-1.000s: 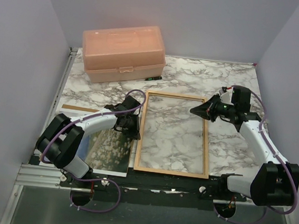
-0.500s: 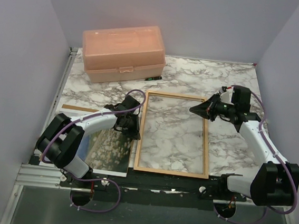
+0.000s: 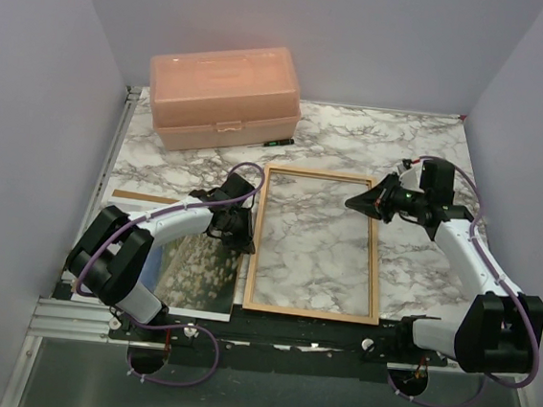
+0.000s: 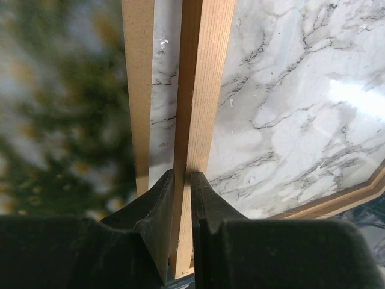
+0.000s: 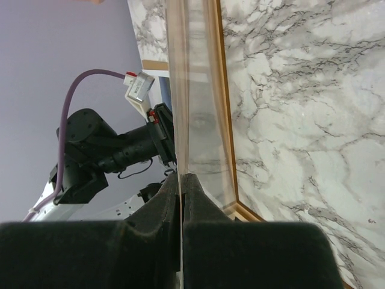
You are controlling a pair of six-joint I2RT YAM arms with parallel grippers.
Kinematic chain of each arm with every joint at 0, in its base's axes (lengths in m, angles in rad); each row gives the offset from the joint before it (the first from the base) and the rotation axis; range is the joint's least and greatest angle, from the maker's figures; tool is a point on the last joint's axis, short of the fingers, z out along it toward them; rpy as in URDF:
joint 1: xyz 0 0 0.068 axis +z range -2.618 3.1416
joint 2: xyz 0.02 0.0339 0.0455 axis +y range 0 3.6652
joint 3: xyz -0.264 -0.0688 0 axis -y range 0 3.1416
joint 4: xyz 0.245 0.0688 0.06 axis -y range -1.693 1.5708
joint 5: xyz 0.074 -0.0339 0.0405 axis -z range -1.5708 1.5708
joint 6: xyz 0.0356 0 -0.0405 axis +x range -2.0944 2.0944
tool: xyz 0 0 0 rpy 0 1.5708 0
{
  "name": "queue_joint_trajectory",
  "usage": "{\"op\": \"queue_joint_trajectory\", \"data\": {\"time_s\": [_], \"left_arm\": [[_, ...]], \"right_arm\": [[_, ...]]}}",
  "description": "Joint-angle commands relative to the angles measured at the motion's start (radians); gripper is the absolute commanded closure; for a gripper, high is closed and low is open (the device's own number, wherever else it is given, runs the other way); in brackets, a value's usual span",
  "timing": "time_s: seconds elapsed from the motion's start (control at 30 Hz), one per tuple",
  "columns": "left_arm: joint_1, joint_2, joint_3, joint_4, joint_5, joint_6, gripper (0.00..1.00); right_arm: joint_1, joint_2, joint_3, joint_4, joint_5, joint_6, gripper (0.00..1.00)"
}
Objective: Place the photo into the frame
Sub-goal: Place the photo frame item in the photo frame.
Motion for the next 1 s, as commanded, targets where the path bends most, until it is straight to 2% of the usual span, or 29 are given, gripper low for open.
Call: {"op": "queue_joint_trajectory", "data": {"time_s": [0.0, 0.43, 0.97], "left_arm": [[-0.004, 0.097, -0.070, -0.044, -0.154, 0.048, 0.83], [-0.003, 0.100, -0.069, -0.047, -0.157, 0.049, 0.83], [-0.005, 0.101, -0.068, -0.054, -0.153, 0.057, 0.83]], "right_arm": [[0.001, 0.009, -0.023, -0.027, 0.036, -0.049, 0.99], [0.002, 0.029, -0.059, -0.052, 0.068, -0.118, 0.99], [0.002, 0.070, 0.021, -0.242, 0.183, -0.309, 0.99]]}}
